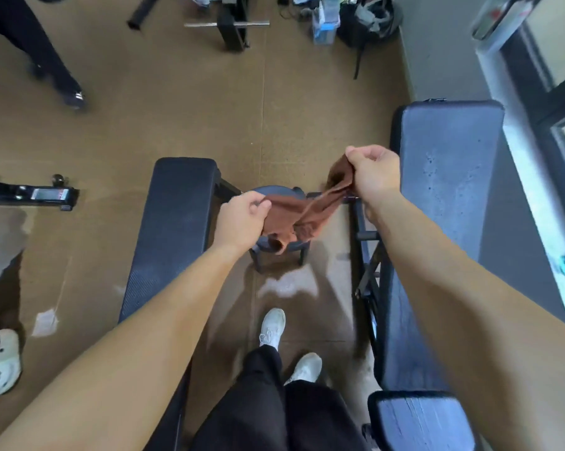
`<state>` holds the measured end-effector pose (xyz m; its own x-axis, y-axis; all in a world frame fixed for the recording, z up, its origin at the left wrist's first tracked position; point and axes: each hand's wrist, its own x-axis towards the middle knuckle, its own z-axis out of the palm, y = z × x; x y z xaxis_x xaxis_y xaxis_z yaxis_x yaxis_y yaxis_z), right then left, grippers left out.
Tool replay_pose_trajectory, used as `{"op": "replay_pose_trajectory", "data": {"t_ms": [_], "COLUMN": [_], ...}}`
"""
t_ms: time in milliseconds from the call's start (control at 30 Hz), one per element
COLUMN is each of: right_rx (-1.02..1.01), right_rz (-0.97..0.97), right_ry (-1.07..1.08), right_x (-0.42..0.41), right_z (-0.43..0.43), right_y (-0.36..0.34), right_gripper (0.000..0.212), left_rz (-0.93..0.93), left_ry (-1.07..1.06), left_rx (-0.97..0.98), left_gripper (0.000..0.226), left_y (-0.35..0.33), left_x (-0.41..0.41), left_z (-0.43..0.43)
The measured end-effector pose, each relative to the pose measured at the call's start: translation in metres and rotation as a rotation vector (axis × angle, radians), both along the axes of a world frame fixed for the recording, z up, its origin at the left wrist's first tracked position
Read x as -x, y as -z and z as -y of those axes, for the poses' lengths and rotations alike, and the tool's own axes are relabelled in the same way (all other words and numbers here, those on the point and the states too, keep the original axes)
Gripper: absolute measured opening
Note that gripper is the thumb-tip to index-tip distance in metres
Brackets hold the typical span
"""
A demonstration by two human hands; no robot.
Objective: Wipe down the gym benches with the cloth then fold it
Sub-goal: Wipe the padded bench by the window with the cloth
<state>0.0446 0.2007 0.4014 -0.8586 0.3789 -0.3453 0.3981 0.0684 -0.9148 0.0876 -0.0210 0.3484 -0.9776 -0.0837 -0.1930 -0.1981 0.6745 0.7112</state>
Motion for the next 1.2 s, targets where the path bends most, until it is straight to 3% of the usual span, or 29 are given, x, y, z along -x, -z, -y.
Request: {"op": "replay_pose_trajectory", "data": {"t_ms": [100, 167, 300, 367, 433, 600, 733, 900, 1067, 1133, 1200], "right_rx": [0.081, 0.19, 0.509, 0.742, 0.92, 1.073, 1.104, 1.01, 0.552, 0.256, -0.05], "right_rz": [0.021, 0.054, 0.069, 0.0, -0.079, -0.268, -0.448, -0.598, -0.387, -0.291, -0.14], "right_ry": [0.131, 0.244, 0.389, 0.456, 0.474, 0.558, 0.786, 1.001, 1.125, 1.208, 1.132], "right_x": [-0.019, -0.039, -0.065, -0.07, -0.069, -0.051, -0.029, 0.014, 0.068, 0.088, 0.107], "right_z": [-0.043, -0.062, -0.09, -0.097, -0.102, -0.143, -0.206, -0.273, -0.335, -0.333, -0.318], "right_y": [-0.014, -0.03, -0.046, -0.057, -0.07, -0.091, -0.088, -0.074, -0.034, -0.006, 0.033], "right_gripper": [0.029, 0.015, 0.015, 0.024, 0.028, 0.027, 0.03, 0.025, 0.01, 0.014, 0.011], "left_rz": [0.094, 0.186, 0.299, 0.406, 0.374, 0.192, 0.181, 0.209, 0.129, 0.031, -0.125], "left_ry": [-0.157, -0.137, 0.367, 0.576, 0.68, 0.396, 0.441, 0.357, 0.287, 0.328, 0.45], "left_rx": [0.006, -0.085, -0.246, -0.346, -0.4, -0.344, -0.205, -0.402, -0.64, -0.564, -0.342], "left_gripper": [0.018, 0.027, 0.022, 0.056, 0.06, 0.023, 0.021, 0.014, 0.024, 0.033, 0.049], "left_y": [-0.016, -0.026, -0.043, -0.049, -0.05, -0.023, 0.0, 0.003, -0.024, -0.02, 0.001], "left_x": [-0.006, -0.008, -0.017, -0.03, -0.045, -0.034, 0.011, 0.092, 0.212, 0.249, 0.275], "left_z": [-0.006, -0.022, -0.091, -0.135, -0.18, -0.251, -0.267, -0.299, -0.334, -0.343, -0.344]}}
